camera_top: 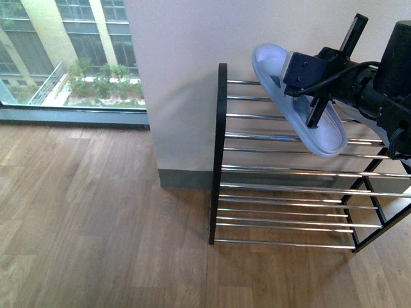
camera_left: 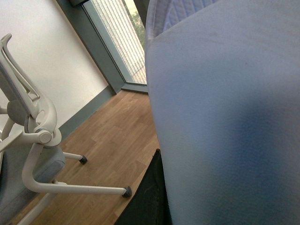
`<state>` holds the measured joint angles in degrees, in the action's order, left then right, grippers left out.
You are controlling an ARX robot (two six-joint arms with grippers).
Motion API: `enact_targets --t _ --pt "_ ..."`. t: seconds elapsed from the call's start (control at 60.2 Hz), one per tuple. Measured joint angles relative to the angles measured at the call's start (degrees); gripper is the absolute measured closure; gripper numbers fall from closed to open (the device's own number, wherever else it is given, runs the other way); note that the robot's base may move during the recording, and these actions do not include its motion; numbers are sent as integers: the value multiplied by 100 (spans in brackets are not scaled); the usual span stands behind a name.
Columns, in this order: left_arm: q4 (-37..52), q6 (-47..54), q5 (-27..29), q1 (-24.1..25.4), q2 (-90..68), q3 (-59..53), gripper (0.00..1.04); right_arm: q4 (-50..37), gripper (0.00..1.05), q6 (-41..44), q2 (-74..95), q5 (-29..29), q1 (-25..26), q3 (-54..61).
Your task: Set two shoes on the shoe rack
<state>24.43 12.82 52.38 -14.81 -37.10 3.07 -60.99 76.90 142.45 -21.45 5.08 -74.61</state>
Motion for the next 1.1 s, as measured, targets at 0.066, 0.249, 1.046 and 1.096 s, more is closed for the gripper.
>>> enact_targets --t 0.066,0.249,1.046,1.096 --pt "0 0 -2 0 -2 0 103 188 102 114 48 24 85 -188" --pt "0 0 -2 0 0 0 103 468 102 413 142 4 247 -546" --pt "0 2 0 0 0 0 103 1947 102 -107 107 1956 286 -979" --pt "0 2 0 0 -2 0 103 1939 102 -105 107 2024 286 -979"
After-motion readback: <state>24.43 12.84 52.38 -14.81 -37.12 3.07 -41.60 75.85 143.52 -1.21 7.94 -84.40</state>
